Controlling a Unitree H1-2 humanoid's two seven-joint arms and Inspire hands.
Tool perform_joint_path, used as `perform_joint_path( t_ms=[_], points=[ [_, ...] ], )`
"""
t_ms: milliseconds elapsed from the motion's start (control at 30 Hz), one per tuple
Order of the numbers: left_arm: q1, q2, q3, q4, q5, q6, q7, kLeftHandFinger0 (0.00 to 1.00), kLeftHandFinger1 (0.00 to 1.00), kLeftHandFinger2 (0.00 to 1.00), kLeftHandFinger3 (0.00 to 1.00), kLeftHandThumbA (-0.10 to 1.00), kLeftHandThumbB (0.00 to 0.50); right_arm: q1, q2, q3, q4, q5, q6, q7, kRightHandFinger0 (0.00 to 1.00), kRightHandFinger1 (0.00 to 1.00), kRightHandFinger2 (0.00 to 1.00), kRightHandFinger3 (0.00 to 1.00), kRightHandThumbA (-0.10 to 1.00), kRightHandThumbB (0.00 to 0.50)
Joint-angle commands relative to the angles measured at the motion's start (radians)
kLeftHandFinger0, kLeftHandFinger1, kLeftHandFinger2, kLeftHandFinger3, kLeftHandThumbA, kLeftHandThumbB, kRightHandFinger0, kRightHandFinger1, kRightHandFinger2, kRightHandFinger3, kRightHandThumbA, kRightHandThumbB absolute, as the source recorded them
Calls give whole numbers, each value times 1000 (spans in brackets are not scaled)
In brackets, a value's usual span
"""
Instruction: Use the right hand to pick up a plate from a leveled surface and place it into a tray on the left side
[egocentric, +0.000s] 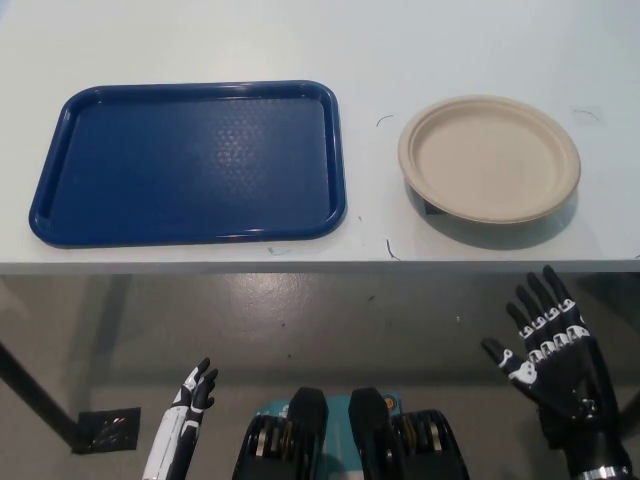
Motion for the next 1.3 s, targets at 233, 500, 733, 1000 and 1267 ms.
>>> perform_joint_path(
  t_ms=[233,500,733,1000,1267],
  points=[
    [-21,18,-4,-45,19,-75,18,1000,1000,1000,1000,1000,31,-127,101,-131,-36,731,325,40,1000,1000,1000,1000,1000,358],
    [-16,18,-3,-51,2,-66,6,1000,1000,1000,1000,1000,25,-151,123,-159,13,736,356,29,1000,1000,1000,1000,1000,345],
    [-18,21,-4,-50,9,-66,9,1000,1000,1000,1000,1000,24,-193,150,-205,100,723,372,42,1000,1000,1000,1000,1000,338],
    [-10,22,-6,-57,19,-62,14,1000,1000,1000,1000,1000,2,-231,182,-259,167,736,402,53,1000,1000,1000,1000,1000,333],
    [-10,21,-5,-55,21,-76,18,1000,1000,1000,1000,1000,1,-259,208,-300,207,726,426,35,1000,1000,1000,1000,1000,339]
  ],
)
